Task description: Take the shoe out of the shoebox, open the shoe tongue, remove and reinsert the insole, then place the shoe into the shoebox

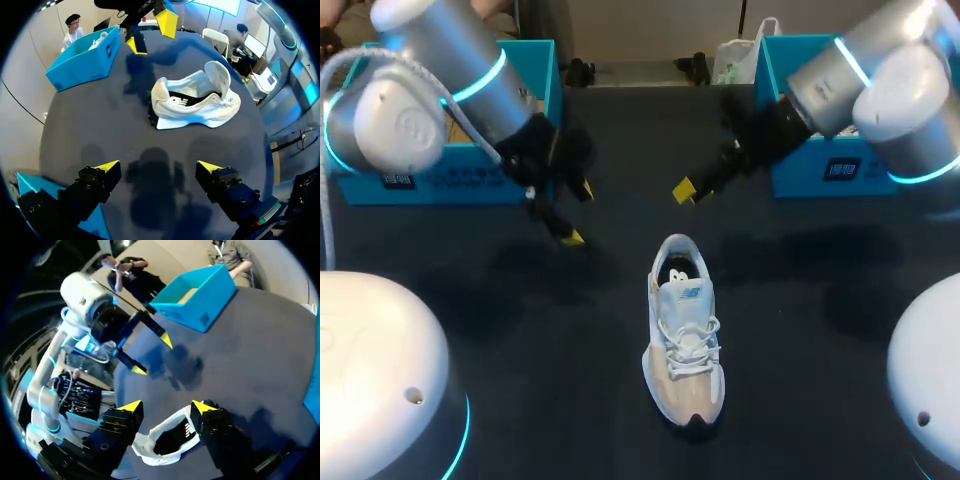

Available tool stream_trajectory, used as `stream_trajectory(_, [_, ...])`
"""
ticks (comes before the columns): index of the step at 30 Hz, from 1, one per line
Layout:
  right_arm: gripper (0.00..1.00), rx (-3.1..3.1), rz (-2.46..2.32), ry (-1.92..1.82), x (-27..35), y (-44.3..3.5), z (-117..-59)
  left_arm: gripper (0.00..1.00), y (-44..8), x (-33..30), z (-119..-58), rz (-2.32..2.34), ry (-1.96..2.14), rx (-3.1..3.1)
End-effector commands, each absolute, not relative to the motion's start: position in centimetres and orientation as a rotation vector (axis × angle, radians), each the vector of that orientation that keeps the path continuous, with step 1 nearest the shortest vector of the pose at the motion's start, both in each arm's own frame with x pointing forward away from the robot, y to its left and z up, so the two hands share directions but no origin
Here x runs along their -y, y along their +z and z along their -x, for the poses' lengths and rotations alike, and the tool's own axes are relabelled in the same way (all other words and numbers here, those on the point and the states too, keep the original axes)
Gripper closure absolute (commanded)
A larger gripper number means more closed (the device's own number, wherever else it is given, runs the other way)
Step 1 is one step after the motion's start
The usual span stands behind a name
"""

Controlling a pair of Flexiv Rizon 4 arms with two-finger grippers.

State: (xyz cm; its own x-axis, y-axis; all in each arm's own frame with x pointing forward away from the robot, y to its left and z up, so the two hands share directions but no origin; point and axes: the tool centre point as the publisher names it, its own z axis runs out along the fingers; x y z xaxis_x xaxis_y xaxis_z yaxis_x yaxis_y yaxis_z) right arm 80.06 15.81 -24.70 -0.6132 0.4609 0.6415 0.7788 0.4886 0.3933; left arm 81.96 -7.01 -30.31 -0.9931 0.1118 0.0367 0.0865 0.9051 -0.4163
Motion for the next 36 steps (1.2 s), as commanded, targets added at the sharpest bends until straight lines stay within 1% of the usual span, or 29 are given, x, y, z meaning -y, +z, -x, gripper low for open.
stream_trajectory(1, [0.47,2.385,1.107,-0.828,-15.5,-23.1,-79.9,0.0,-28.1,5.5,-83.4,0.176,0.639,2.982])
stream_trajectory(6, [0.55,2.447,1.199,-0.779,-15.4,-22.0,-80.1,0.0,-26.3,4.0,-85.0,0.243,0.633,2.984])
stream_trajectory(7, [0.6,2.462,1.233,-0.758,-15.4,-21.7,-80.1,0.0,-25.7,3.5,-85.6,0.265,0.619,2.984])
stream_trajectory(9, [0.73,2.485,1.288,-0.736,-15.4,-21.3,-80.2,0.0,-25.7,3.5,-85.6,0.265,0.619,2.984])
stream_trajectory(10, [0.84,2.501,1.33,-0.714,-15.4,-21.0,-80.1,0.0,-25.7,3.5,-85.6,0.265,0.619,2.984])
stream_trajectory(11, [0.98,2.52,1.37,-0.701,-15.5,-20.6,-80.1,0.0,-25.7,3.5,-85.6,0.265,0.619,2.984])
stream_trajectory(12, [1.0,2.528,1.395,-0.688,-15.5,-20.4,-80.0,0.0,-25.7,3.5,-85.6,0.265,0.619,2.984])
stream_trajectory(16, [1.0,2.589,1.582,-0.687,-15.8,-19.1,-79.3,0.0,-25.7,3.5,-85.6,0.265,0.619,2.984])
stream_trajectory(19, [1.0,2.569,1.721,-0.83,-16.4,-18.6,-78.5,0.0,-25.7,3.5,-85.6,0.265,0.619,2.984])
stream_trajectory(32, [1.0,2.569,1.721,-0.83,-16.4,-18.6,-78.5,0.0,-25.7,3.5,-85.6,0.265,0.619,2.984])
stream_trajectory(36, [1.0,2.519,1.815,-0.752,-18.1,-19.4,-78.2,0.0,-25.7,3.5,-85.6,0.265,0.619,2.984])
